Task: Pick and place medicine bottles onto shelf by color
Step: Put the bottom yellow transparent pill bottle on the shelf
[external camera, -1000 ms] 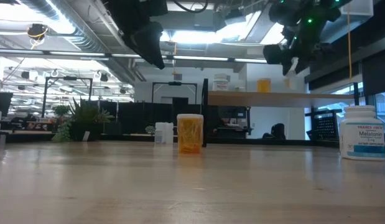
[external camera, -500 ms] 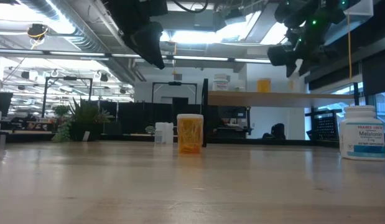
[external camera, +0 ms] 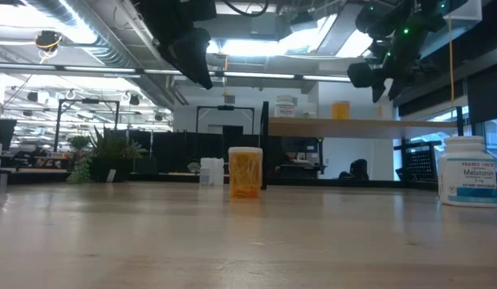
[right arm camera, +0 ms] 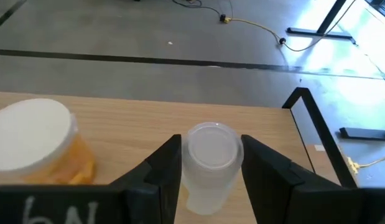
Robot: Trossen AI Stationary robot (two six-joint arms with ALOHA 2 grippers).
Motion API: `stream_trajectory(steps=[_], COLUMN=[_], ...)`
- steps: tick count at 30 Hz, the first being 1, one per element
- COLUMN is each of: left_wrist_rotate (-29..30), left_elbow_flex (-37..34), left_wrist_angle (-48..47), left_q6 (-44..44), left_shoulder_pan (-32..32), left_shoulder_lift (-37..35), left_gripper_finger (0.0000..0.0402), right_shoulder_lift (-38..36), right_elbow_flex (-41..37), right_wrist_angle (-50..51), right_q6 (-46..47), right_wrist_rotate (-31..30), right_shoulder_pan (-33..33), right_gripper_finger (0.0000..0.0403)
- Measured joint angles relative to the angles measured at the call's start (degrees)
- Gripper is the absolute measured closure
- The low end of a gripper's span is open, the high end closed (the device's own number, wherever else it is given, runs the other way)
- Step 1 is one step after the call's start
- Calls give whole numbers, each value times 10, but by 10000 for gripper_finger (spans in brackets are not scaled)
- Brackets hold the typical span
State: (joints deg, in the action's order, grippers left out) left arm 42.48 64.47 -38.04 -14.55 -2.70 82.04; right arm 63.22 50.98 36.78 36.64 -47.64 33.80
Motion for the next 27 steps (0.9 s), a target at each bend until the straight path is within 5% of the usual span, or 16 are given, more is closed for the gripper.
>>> stream_trajectory(steps=[27], left_wrist_rotate=[0], left_elbow_flex=[0], left_wrist_angle=[0], left_q6=[0], left_shoulder_pan=[0], left_shoulder_lift=[0], left_gripper_finger=[75], right_shoulder_lift=[33], right_elbow_flex=[-38], right_wrist_angle=[-129], right_q6=[-41], right_wrist_rotate=[-2], right_shoulder_pan=[2], right_gripper_finger=[255])
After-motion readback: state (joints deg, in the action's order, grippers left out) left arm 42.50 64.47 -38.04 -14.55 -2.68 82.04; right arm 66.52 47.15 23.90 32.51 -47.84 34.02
